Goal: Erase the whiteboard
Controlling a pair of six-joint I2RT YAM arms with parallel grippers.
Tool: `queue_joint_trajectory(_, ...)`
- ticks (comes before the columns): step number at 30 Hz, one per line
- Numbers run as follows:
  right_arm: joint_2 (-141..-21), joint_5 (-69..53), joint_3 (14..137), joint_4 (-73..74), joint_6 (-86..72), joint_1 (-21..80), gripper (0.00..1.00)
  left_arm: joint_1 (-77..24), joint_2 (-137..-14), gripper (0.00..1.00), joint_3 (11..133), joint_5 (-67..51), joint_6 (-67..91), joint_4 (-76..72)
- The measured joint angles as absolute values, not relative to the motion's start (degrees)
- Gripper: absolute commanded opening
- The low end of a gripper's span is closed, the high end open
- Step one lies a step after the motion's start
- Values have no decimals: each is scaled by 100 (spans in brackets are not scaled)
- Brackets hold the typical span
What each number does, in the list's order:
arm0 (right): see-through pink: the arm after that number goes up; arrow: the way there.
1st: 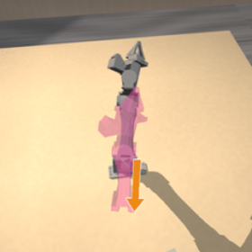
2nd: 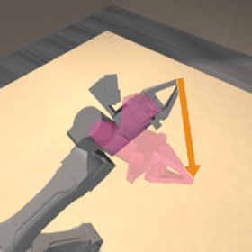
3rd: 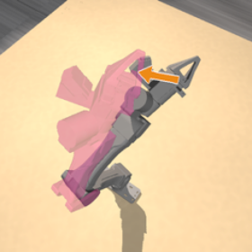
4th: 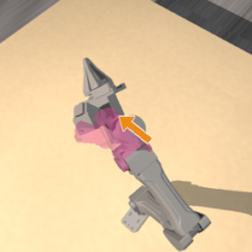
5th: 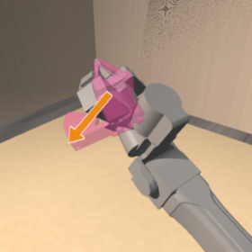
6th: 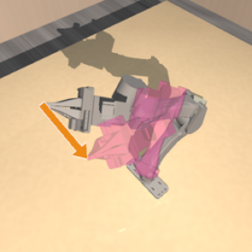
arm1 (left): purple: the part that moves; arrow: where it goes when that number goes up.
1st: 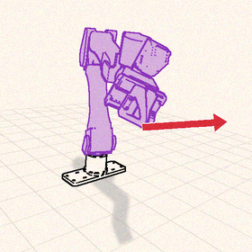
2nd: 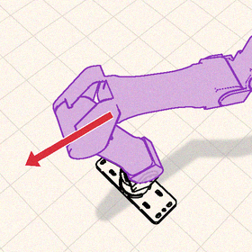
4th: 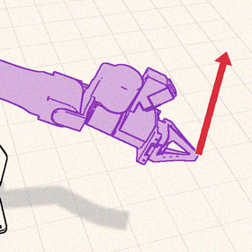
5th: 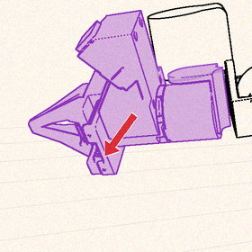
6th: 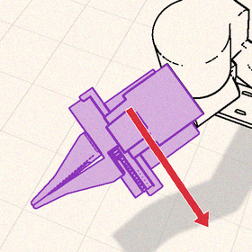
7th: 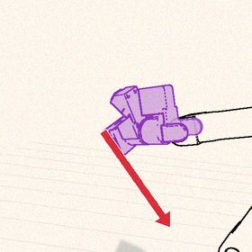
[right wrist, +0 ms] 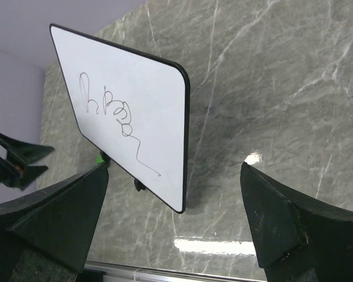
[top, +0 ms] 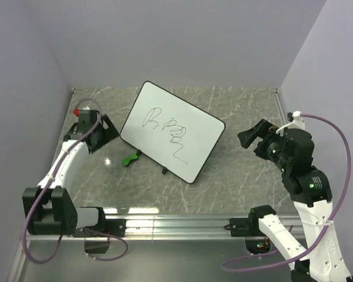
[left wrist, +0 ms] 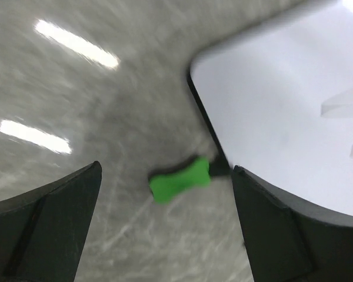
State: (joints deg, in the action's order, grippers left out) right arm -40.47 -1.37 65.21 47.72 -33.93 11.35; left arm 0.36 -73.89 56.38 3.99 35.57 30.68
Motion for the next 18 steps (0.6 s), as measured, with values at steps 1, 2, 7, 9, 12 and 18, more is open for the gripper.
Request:
queue_joint_trajectory(1, -4045, -139, 6521, 4777, -3378, 1138, 99, -106, -7247, 97, 5411, 250, 3503, 3061)
queue_joint_trajectory(2, -4042, -139, 6519, 4781, -3369, 1138, 99, -276, -7133, 96, 5203, 108, 3426, 3015)
queue_joint_trajectory(7, -3966, -187, 6377, 4834, -3334, 1138, 99, -854, -7157, 98, 4825, -537, 2974, 2746)
queue_joint_trajectory(9, -3938, -222, 6294, 4884, -3332, 1138, 99, -893, -7258, 97, 4801, -681, 2808, 2626)
queue_joint_trajectory(12, -3911, -257, 6224, 4958, -3319, 1138, 99, -893, -7511, 96, 4801, -827, 2512, 2460)
queue_joint_trajectory(18, -3804, -252, 6226, 5148, -3245, 1138, 99, -893, -8058, 94, 4803, -1184, 2016, 2298)
